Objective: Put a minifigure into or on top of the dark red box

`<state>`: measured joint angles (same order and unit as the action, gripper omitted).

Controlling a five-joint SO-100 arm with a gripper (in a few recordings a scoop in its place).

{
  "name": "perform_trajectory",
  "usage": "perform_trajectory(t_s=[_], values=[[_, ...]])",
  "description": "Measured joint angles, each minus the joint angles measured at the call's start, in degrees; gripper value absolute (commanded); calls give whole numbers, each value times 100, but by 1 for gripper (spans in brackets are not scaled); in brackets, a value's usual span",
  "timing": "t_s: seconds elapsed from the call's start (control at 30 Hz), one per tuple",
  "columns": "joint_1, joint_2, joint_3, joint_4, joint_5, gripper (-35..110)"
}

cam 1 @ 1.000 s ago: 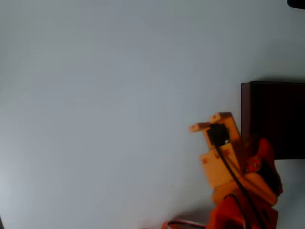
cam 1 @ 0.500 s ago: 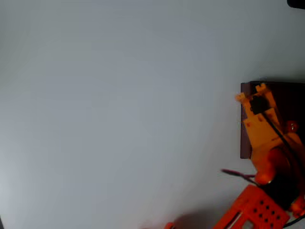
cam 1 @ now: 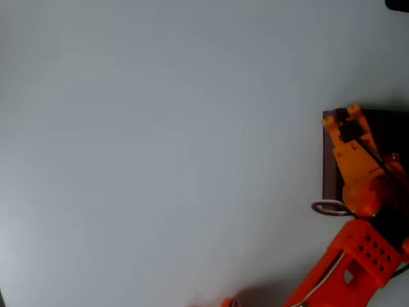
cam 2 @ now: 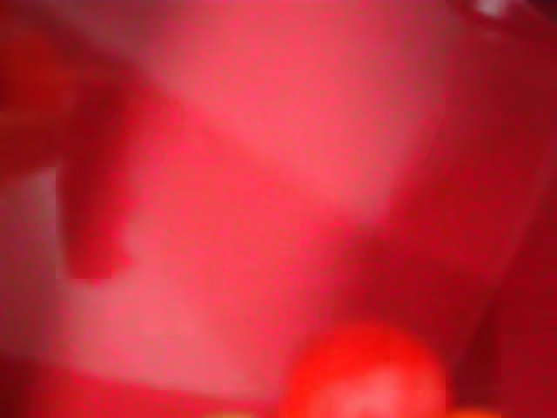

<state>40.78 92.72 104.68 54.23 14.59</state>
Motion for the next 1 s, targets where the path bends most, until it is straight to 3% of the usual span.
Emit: perform_trajectory(t_s=[0.37, 0.57, 1.0], values=[[-167, 62, -97, 325, 0, 24], [-352, 1107, 132, 791, -141, 24], [-2549, 4456, 1116, 2373, -501, 23]])
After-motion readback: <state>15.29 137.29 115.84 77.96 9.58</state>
